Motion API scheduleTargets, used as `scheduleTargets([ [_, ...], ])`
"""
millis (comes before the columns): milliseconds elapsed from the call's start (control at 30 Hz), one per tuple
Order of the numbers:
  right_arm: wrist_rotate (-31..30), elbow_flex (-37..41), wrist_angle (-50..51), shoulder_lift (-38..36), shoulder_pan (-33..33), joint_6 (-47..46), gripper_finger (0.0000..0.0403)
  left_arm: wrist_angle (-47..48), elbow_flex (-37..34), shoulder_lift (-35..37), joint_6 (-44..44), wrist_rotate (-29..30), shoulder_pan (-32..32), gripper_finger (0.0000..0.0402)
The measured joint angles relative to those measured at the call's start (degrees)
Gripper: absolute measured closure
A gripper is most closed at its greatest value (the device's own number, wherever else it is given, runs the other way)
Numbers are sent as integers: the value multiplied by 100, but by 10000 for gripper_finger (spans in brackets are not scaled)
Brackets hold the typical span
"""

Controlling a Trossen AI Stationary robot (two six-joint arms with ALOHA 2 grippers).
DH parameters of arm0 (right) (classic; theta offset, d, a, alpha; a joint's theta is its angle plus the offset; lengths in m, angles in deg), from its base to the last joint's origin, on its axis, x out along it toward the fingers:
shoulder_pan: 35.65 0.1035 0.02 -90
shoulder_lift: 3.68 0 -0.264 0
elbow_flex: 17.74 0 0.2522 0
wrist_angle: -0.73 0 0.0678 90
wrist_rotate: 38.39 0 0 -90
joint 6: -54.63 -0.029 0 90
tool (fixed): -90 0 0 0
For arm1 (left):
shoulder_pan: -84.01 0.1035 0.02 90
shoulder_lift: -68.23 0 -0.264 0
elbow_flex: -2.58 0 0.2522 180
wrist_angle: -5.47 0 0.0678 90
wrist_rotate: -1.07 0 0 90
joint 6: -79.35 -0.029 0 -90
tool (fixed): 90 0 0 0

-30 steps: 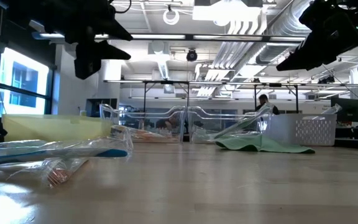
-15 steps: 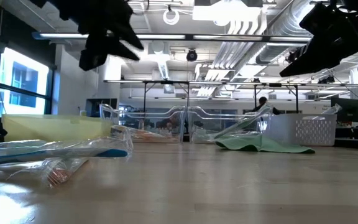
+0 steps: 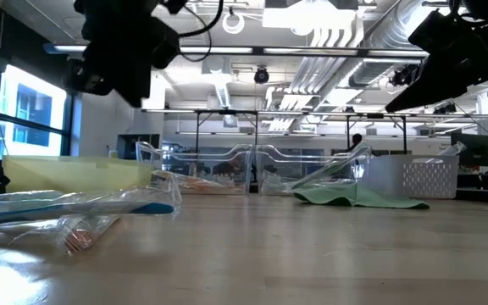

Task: Pick & Place Toothbrushes
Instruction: Put the orange toothbrush into the left transparent bin

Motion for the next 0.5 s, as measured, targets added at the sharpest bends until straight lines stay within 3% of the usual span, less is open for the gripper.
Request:
scheduleTargets([
  [200, -7, 0, -24, 102, 0, 14, 401, 679, -3, -97, 116, 199, 2, 335],
  [500, -14, 0, -36, 210, 0, 40, 401, 374, 0, -154, -415, 18, 0, 335],
])
